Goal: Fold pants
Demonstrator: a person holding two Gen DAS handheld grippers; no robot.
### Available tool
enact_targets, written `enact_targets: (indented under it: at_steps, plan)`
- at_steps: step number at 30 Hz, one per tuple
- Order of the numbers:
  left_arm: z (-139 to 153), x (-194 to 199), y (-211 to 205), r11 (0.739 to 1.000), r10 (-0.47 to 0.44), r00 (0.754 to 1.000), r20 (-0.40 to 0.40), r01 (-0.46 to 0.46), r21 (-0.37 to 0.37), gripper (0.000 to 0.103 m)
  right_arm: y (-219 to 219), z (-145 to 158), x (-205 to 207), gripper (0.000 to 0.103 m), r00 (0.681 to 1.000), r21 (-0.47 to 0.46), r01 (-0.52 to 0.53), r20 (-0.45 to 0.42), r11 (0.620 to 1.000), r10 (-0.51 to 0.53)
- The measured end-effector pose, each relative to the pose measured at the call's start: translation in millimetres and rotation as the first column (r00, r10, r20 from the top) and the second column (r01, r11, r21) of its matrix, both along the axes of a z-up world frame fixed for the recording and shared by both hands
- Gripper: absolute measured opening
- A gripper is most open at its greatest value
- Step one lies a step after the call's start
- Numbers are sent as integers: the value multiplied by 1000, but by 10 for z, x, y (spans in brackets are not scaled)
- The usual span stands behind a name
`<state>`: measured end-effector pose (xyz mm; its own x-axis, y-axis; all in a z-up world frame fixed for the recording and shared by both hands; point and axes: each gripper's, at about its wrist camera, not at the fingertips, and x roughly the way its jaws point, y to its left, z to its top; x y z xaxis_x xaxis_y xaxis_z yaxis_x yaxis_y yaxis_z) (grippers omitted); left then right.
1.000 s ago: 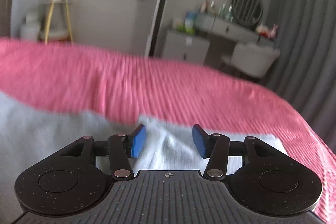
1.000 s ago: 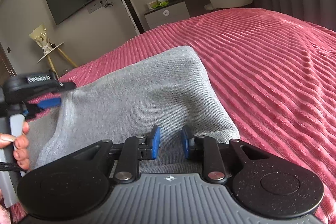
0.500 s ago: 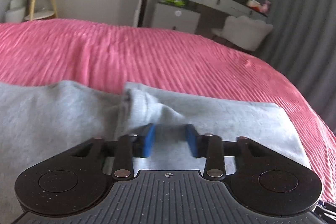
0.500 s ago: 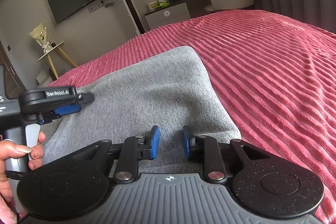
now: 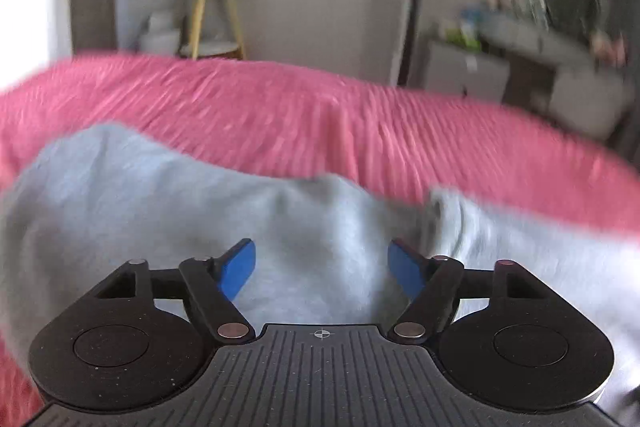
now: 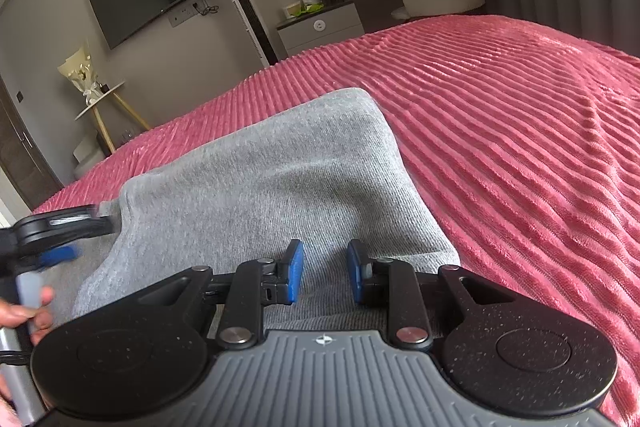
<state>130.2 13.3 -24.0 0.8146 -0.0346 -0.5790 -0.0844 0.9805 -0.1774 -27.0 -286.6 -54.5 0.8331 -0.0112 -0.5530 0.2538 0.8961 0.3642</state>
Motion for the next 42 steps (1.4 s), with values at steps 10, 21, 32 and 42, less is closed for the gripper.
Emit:
enact_targets:
  at_steps: [10, 21, 32, 42]
  plan:
    - [204, -833, 495, 947, -84, 994, -67, 59, -315, 93, 44, 59, -34, 73, 996, 52, -83, 42, 995, 81]
    - [-9, -814, -95, 937, -287, 944, -163, 241, -253, 93, -99, 193, -595, 86, 1000, 471, 10, -30, 882, 5]
    - [-222, -719, -296, 961, -270, 924, -269, 241, -137, 93, -257, 0, -380, 87, 995, 589, 94, -25, 803, -99]
    - [-239, -721, -303, 967, -253, 925, -284, 230, -112, 93, -228, 103, -432, 83, 986, 403, 164, -37, 900, -163]
